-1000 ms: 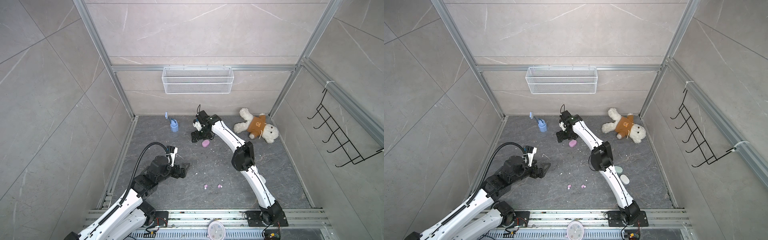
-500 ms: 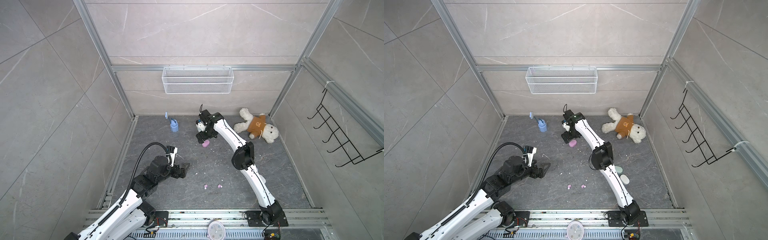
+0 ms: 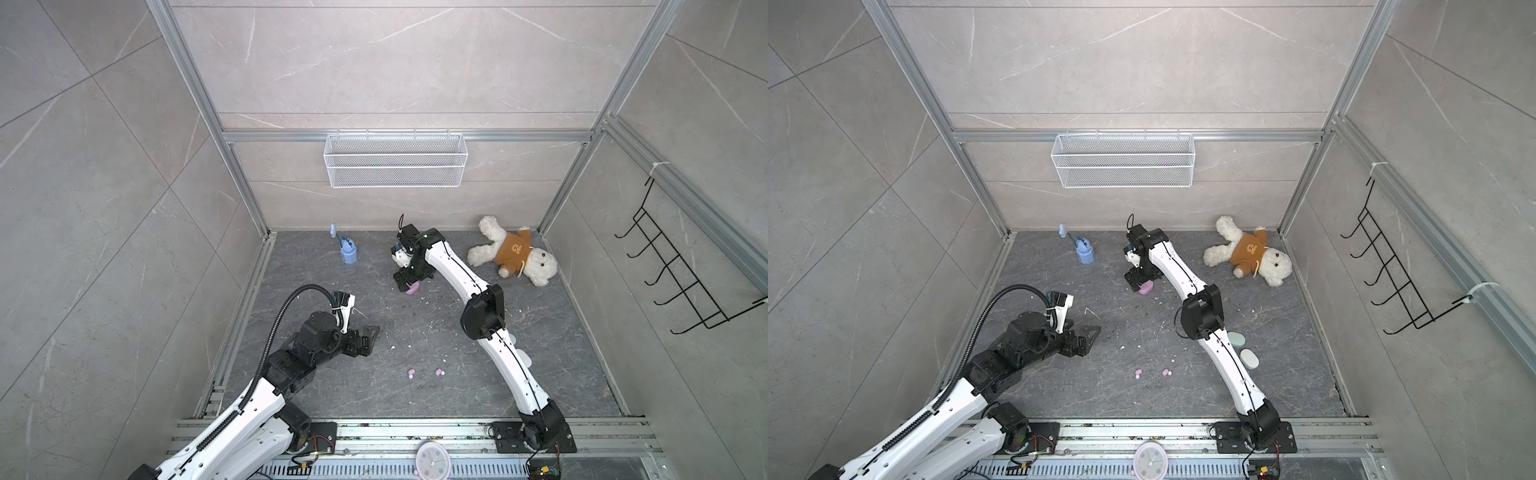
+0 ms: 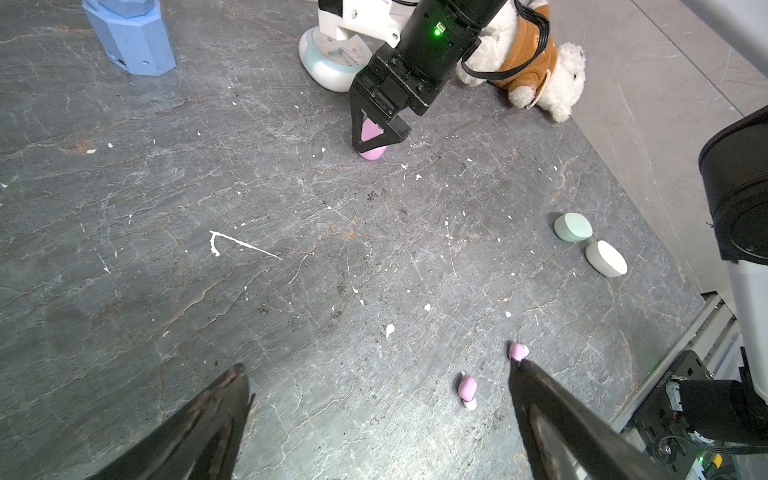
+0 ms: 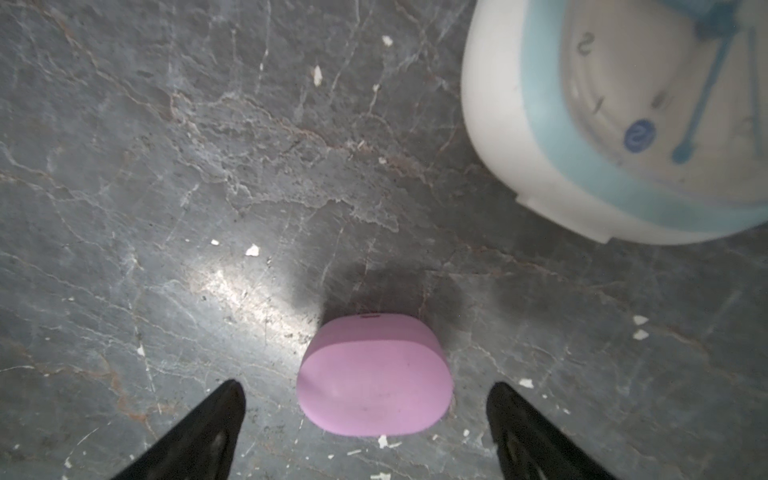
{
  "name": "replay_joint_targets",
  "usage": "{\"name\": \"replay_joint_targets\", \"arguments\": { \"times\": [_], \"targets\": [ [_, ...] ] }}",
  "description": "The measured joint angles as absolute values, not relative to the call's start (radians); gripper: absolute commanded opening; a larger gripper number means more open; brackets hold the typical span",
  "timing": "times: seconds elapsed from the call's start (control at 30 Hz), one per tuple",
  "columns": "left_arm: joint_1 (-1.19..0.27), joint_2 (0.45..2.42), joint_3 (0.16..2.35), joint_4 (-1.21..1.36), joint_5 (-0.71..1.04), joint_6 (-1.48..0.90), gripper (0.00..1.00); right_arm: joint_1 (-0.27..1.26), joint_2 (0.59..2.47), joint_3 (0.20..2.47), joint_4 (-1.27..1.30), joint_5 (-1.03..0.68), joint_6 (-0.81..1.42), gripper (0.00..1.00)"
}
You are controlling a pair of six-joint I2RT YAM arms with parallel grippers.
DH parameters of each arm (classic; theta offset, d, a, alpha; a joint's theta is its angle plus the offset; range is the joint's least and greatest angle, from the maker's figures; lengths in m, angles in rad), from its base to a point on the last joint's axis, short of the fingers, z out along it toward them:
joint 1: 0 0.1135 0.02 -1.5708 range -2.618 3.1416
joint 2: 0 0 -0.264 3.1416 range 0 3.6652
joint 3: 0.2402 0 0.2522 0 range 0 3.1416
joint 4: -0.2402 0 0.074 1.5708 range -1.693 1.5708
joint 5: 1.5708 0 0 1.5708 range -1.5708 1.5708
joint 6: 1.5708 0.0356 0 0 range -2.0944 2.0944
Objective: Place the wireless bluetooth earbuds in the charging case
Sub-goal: 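Lower and close the right gripper on the pink case, then lift the pink case and carry it toward the left gripper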
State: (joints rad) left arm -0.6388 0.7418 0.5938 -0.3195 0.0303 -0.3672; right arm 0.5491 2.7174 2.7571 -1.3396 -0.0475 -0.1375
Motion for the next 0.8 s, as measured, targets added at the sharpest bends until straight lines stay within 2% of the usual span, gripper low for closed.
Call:
{"name": "replay_joint_targets", "arguments": {
  "times": [0.27, 0.8],
  "targets": [
    [-0.639, 0.743, 0.594, -0.319, 0.031, -0.367, 1.0, 0.549, 2.741, 2.761, -1.339, -0.047, -0.143, 0.85],
    [-0.639, 0.743, 0.594, -0.319, 0.031, -0.367, 1.0, 0.549, 2.749, 2.761, -1.339, -0.025, -0.144, 0.67]
  ]
}}
